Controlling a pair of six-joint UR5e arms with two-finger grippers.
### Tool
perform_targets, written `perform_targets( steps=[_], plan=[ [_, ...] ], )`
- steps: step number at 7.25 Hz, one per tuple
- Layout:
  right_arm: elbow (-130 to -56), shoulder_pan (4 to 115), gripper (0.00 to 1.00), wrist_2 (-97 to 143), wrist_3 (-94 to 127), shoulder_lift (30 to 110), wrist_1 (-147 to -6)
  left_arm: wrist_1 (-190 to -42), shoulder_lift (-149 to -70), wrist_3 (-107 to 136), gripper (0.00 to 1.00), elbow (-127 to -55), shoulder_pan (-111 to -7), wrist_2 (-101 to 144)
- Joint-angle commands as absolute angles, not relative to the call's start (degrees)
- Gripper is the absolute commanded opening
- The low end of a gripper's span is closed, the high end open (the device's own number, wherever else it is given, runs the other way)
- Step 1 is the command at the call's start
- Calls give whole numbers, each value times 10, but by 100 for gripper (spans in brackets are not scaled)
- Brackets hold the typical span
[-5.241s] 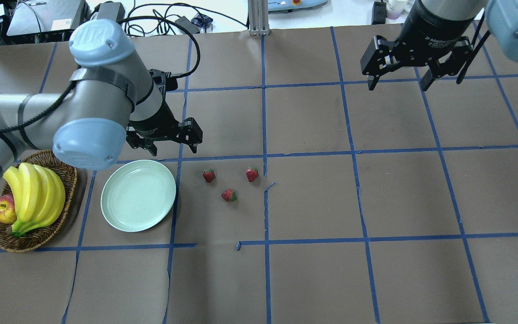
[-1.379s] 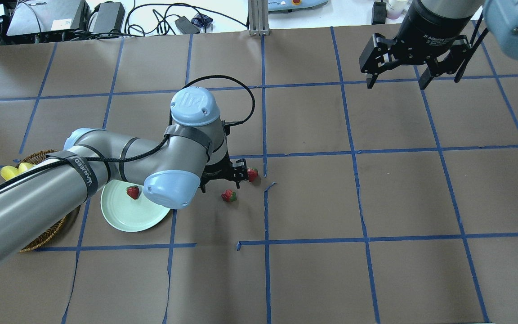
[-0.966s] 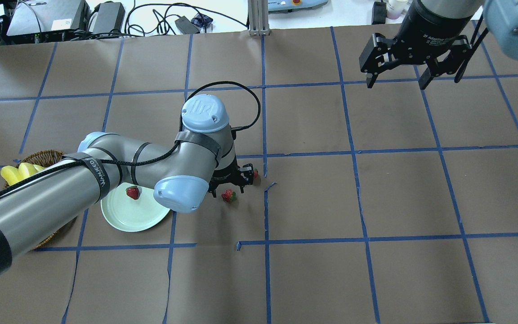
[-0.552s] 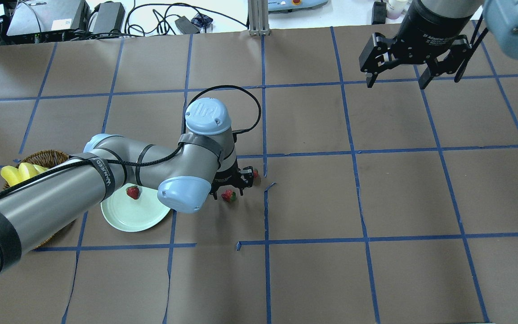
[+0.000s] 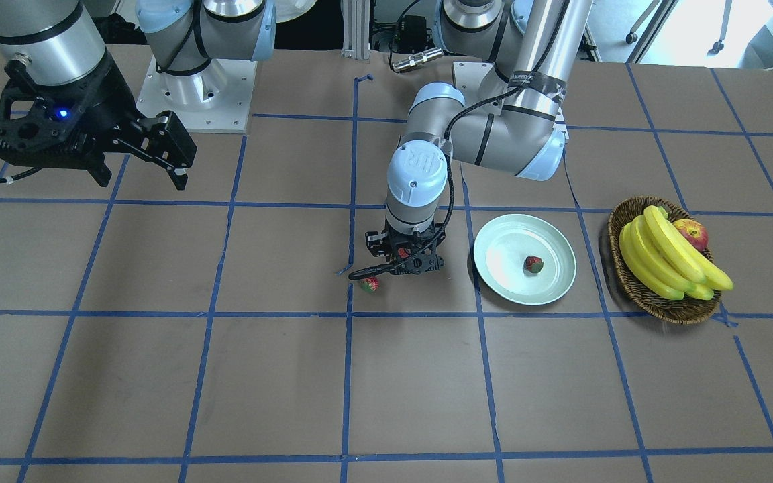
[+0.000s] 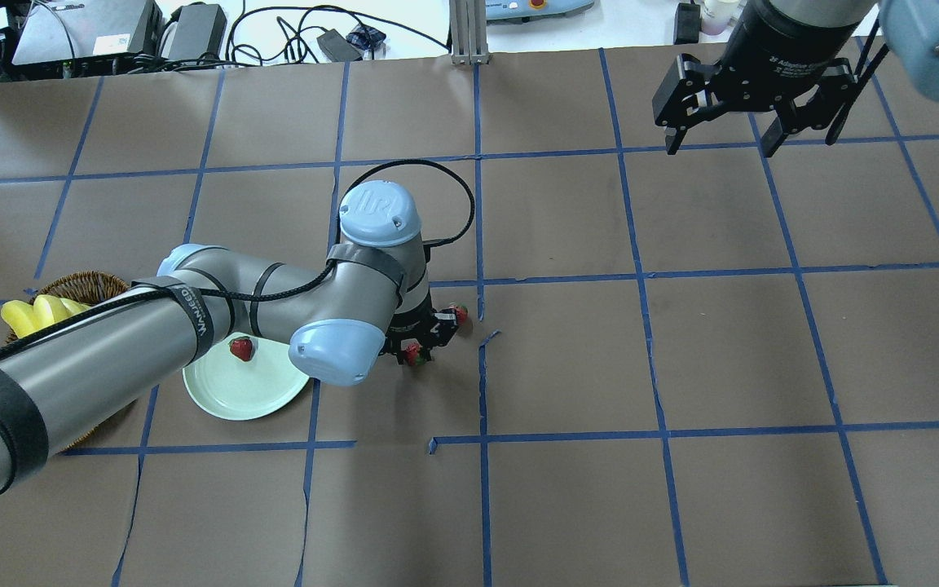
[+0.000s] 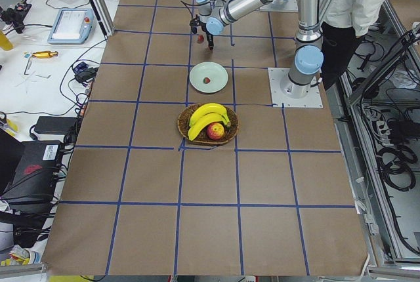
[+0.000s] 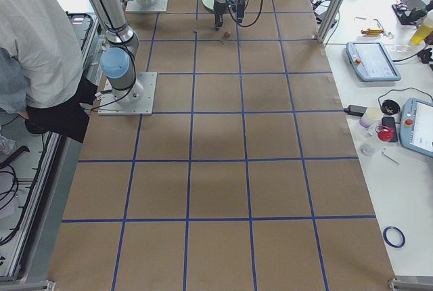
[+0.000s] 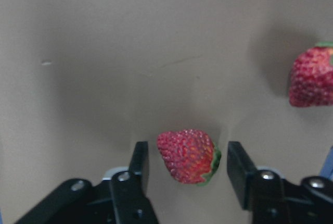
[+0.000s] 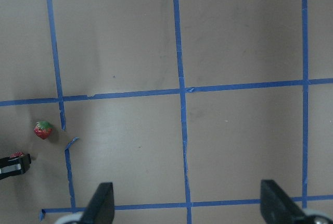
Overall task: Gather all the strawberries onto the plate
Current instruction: 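Place the strawberry on the plate and open the left gripper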
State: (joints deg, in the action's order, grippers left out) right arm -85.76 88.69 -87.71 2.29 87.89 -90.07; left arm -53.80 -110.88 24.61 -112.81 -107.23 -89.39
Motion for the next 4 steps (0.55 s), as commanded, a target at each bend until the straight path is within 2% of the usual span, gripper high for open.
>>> perform_targets(
  steps=[1, 4],
  plan=[
    [-858, 887, 100, -877, 23, 879, -900, -547, -1086, 183, 0, -1122, -1065, -926],
    [-861, 888, 100, -879, 23, 879, -900, -631, -1029, 13, 0, -1118, -956, -961]
  ],
)
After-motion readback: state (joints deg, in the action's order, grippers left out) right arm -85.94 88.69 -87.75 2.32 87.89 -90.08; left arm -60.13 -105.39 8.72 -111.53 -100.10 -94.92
